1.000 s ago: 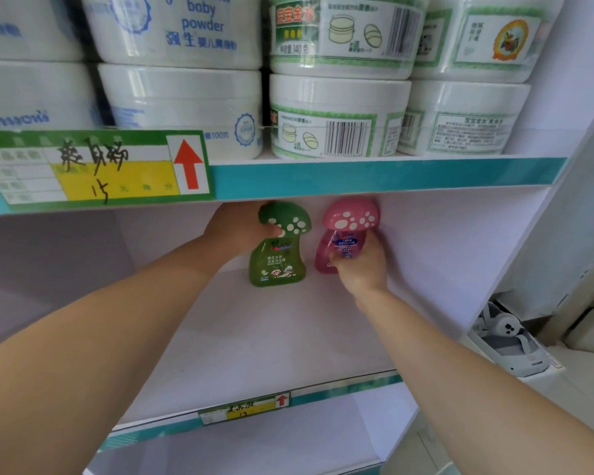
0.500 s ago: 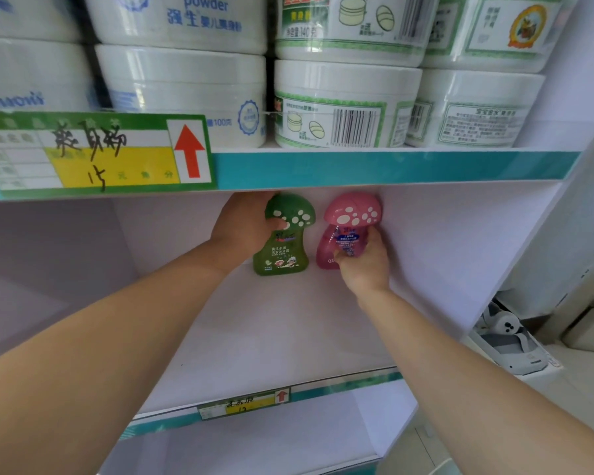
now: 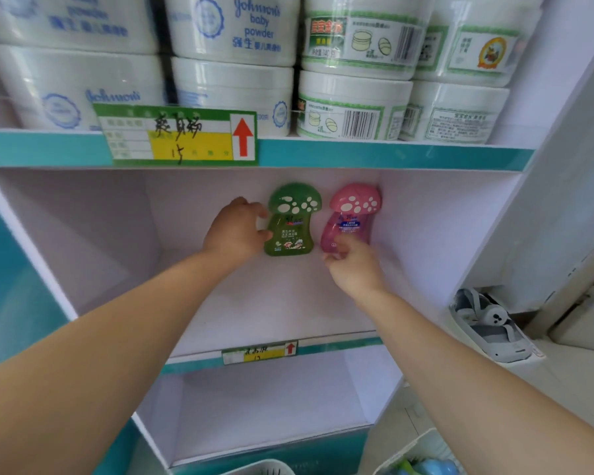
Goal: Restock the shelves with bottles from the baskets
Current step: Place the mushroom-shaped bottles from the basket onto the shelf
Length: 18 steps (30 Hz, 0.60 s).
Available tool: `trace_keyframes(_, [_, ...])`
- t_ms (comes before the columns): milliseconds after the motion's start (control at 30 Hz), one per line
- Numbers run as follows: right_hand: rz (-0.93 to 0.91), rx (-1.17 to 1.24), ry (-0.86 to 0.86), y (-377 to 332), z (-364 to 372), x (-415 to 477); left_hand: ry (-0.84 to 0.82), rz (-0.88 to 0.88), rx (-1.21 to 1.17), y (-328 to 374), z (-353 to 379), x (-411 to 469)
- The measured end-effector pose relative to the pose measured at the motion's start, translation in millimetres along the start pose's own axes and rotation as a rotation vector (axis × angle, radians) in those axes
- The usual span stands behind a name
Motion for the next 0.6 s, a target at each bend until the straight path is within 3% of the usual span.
trace_keyframes(267, [-0.117,-0.074,-0.120,-35.6,8.0,-72.6,-0.126,-0.051,0.052,-14.2,-17.9,-77.9])
trace_keyframes(600, [-0.223,-0.055,-0.084,-53.0,-11.6,-177.2,-0.018,-0.095,0.010,-9.1,-62.4,-194.2])
Point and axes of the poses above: each hand's wrist, its own x-axis towards the middle knuckle, its own z-axis out of the palm, y = z × x, the point moved 8 cm from there along x, towards the middle knuckle, and after that the axes turned 4 degrees about y, right-handed, at the moved point
